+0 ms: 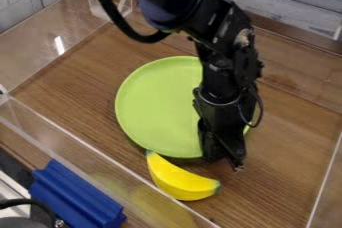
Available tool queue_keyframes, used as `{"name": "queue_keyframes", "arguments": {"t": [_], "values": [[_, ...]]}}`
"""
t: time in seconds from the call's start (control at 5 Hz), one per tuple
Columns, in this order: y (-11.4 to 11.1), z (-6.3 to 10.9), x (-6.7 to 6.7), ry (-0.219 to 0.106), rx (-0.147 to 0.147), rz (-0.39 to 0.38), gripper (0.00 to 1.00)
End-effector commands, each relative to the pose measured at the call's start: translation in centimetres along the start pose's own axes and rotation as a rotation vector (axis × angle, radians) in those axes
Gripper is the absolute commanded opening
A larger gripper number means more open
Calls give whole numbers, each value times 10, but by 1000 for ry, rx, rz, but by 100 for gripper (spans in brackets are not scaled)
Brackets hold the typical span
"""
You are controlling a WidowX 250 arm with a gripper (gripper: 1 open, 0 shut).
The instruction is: Put the banana in the green plate
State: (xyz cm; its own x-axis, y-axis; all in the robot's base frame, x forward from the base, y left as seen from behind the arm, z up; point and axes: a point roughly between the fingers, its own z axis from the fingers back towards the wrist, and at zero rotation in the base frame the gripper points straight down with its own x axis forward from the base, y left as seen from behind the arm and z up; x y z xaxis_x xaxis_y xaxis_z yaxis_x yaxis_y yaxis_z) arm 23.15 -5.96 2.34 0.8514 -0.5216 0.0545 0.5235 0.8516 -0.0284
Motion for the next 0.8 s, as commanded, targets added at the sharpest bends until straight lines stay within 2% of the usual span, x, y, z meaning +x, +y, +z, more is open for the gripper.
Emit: {"name": "queue_keyframes", "arguments": {"t": [0.0,0.6], "values": [[-2,6,2,-17,-2,20,0],[-3,7,0,-3,-15,36,0]]}}
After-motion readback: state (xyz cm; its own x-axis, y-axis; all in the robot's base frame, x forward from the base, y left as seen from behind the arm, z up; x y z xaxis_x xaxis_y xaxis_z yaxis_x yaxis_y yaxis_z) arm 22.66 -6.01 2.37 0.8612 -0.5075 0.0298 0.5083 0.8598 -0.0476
